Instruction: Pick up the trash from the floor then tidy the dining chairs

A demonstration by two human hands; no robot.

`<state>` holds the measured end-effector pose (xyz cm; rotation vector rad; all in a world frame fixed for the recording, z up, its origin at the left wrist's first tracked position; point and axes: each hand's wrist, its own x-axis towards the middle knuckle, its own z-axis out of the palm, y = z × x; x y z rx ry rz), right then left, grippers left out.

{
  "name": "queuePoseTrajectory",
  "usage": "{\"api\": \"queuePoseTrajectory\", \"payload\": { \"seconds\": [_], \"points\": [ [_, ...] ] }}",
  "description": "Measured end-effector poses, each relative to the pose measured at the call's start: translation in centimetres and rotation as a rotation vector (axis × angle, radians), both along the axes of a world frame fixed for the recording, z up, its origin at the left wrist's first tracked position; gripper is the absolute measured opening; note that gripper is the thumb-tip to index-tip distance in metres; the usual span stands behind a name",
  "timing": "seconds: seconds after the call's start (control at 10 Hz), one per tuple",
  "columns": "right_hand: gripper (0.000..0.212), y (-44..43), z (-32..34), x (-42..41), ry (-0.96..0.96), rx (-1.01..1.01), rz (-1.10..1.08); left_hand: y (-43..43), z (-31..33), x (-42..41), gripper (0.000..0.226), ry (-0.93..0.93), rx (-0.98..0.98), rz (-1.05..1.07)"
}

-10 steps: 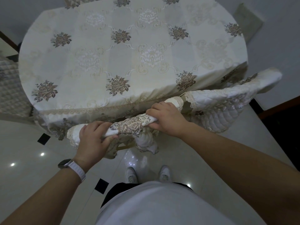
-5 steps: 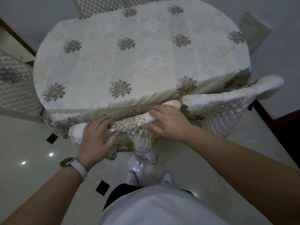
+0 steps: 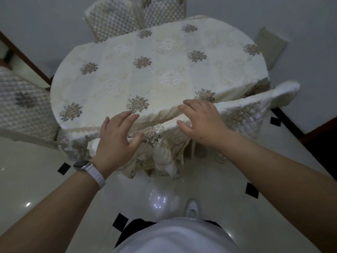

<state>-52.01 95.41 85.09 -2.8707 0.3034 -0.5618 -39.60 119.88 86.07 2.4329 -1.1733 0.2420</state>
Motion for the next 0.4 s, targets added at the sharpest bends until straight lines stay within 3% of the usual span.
{"api": "queuePoseTrajectory", "payload": {
  "seconds": [0.2, 0.4],
  "points": [
    [0.054, 5.6, 2.1, -3.8, 0.013, -0.057, -0.102, 4.5, 1.7, -1.6, 0.052, -0.017, -0.072, -0.086],
    [0.057, 16.6, 3.1, -8.1, 0.005, -0.089, -0.215, 14.5, 0.9, -3.1, 0.049, -0.048, -0.108, -0.176]
  ]
}}
